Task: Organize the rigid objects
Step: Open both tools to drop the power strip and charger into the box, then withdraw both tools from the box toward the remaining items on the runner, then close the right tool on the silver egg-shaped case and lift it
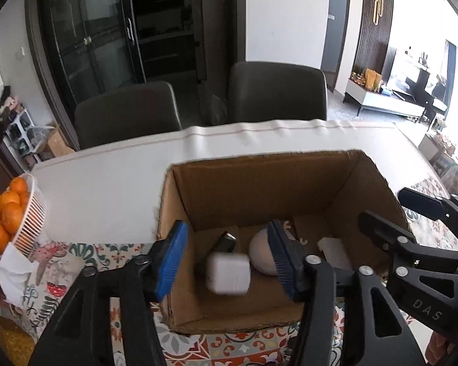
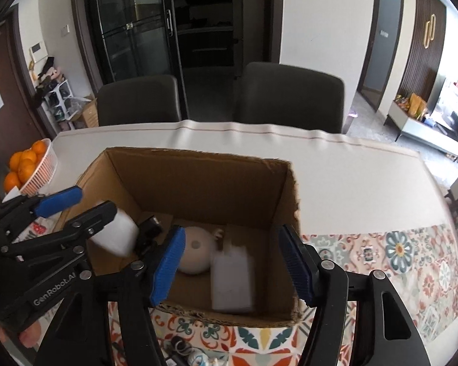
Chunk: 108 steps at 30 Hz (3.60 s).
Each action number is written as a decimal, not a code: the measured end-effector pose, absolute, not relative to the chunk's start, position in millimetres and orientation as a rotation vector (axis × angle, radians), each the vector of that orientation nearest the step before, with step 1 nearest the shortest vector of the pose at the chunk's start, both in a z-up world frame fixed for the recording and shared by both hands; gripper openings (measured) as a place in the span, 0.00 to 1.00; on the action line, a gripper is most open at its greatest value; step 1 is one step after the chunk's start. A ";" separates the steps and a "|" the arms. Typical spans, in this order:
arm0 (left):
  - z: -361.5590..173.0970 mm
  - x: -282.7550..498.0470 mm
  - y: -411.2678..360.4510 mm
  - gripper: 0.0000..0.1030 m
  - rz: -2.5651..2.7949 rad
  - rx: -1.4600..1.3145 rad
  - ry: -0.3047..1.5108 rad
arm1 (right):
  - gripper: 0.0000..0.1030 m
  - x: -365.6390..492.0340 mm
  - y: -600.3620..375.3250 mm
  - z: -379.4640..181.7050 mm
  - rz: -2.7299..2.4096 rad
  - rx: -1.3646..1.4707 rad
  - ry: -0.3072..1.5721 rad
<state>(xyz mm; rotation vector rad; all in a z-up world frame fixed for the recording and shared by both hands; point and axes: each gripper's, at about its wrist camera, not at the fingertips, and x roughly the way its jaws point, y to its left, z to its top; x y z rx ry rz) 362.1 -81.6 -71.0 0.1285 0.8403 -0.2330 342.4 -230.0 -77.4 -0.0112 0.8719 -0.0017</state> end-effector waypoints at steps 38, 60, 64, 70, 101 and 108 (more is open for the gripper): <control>-21.0 202.9 -78.0 0.98 -0.087 0.114 0.656 | 0.84 189.4 -251.0 -22.5 -0.056 -0.032 0.664; -82.8 161.2 -93.1 0.98 -0.052 0.098 0.801 | 0.84 153.4 -263.1 -81.9 0.031 -0.064 0.757; -94.3 155.8 -94.2 0.98 -0.042 0.102 0.816 | 0.84 150.3 -263.5 -94.7 0.048 -0.067 0.781; -110.1 151.6 -94.8 0.98 -0.032 0.109 0.835 | 0.84 149.8 -263.4 -114.3 0.075 -0.067 0.817; -183.2 152.7 -105.8 0.98 0.007 0.176 0.929 | 0.83 165.5 -269.4 -202.4 0.142 -0.077 0.978; -191.9 155.8 -106.3 0.98 0.015 0.180 0.938 | 0.83 170.5 -269.8 -213.3 0.155 -0.073 0.987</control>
